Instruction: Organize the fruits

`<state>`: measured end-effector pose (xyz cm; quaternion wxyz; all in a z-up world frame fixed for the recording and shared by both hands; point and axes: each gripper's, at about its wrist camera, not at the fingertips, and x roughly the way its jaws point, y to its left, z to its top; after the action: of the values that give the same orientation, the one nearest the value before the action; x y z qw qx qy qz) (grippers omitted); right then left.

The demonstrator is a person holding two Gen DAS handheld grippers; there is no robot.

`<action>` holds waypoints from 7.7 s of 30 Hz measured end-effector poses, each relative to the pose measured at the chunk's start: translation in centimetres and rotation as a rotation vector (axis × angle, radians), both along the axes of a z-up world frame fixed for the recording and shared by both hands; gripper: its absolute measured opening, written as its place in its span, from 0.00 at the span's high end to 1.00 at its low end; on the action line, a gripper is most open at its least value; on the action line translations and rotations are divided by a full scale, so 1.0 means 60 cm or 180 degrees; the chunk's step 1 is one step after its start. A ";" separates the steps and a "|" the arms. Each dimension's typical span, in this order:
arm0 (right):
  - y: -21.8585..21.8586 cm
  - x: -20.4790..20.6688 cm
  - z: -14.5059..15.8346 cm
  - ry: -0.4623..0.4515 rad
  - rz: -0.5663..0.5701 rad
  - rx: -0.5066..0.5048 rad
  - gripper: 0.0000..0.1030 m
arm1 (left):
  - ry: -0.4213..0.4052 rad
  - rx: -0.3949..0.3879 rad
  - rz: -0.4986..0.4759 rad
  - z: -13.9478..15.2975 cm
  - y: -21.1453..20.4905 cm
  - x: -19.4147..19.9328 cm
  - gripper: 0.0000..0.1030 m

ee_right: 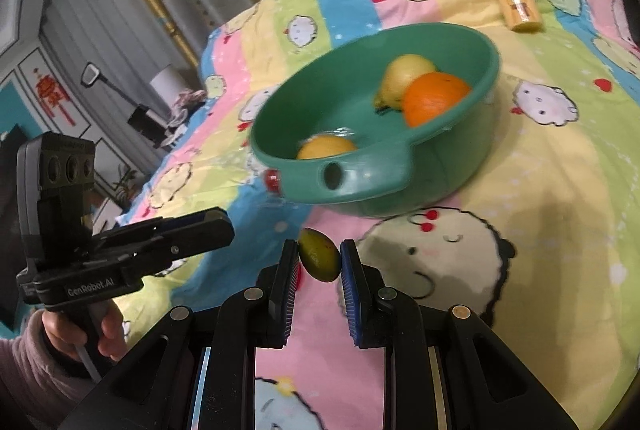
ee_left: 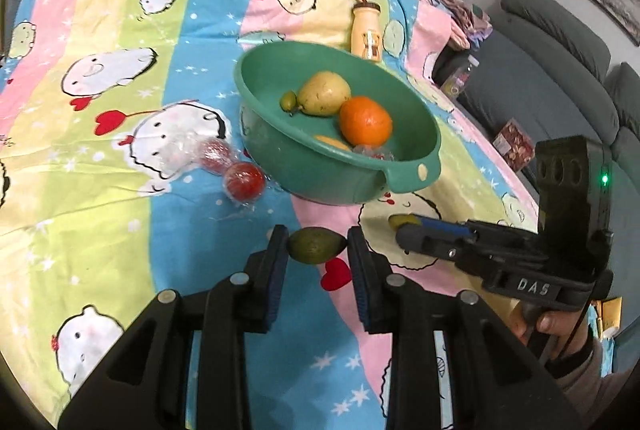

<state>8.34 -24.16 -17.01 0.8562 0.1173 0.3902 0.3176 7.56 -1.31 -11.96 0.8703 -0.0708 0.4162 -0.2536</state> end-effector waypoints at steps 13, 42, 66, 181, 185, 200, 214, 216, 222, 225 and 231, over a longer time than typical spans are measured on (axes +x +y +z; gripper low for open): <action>0.004 -0.025 0.058 -0.0350 0.0078 0.0224 0.77 | -0.0269 -0.0068 0.0024 0.059 0.000 0.006 0.71; -0.007 0.101 0.084 -0.0470 -0.0514 -0.0181 0.77 | -0.0349 0.0300 -0.0127 0.058 -0.091 0.129 0.71; -0.011 0.109 0.077 -0.0446 -0.0536 -0.0249 0.77 | -0.0336 0.0570 -0.0142 0.046 -0.113 0.141 0.71; 0.194 0.103 -0.033 0.0406 -0.1452 -0.0148 0.60 | 0.0211 -0.0152 0.1013 -0.033 0.286 -0.062 0.01; 0.181 0.104 -0.035 0.0452 -0.1326 -0.0080 0.66 | 0.0209 -0.0151 0.0983 -0.031 0.282 -0.058 0.01; 0.107 0.009 -0.009 0.0553 -0.0317 0.0447 0.66 | -0.0032 0.0072 0.0591 0.000 0.177 0.023 0.01; 0.049 -0.005 0.003 0.0430 -0.0191 0.0596 0.66 | -0.0105 0.0608 -0.0082 -0.065 0.069 0.141 0.20; 0.040 -0.003 -0.001 0.0432 -0.0211 0.0637 0.66 | -0.0130 0.0561 -0.0153 -0.068 0.067 0.150 0.20; 0.020 0.001 -0.011 0.0476 -0.0262 0.0757 0.66 | -0.0151 0.0594 -0.0456 -0.075 0.035 0.158 0.28; 0.016 0.002 -0.014 0.0481 -0.0252 0.0795 0.66 | -0.0105 0.0606 -0.0472 -0.083 0.027 0.163 0.39; 0.009 -0.001 -0.016 0.0471 -0.0249 0.0813 0.66 | -0.0082 0.0623 -0.0397 -0.087 0.026 0.170 0.56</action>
<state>8.28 -23.64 -17.99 0.8150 0.2635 0.4038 0.3215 17.75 0.27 -17.18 0.8609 0.0438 0.4313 -0.2664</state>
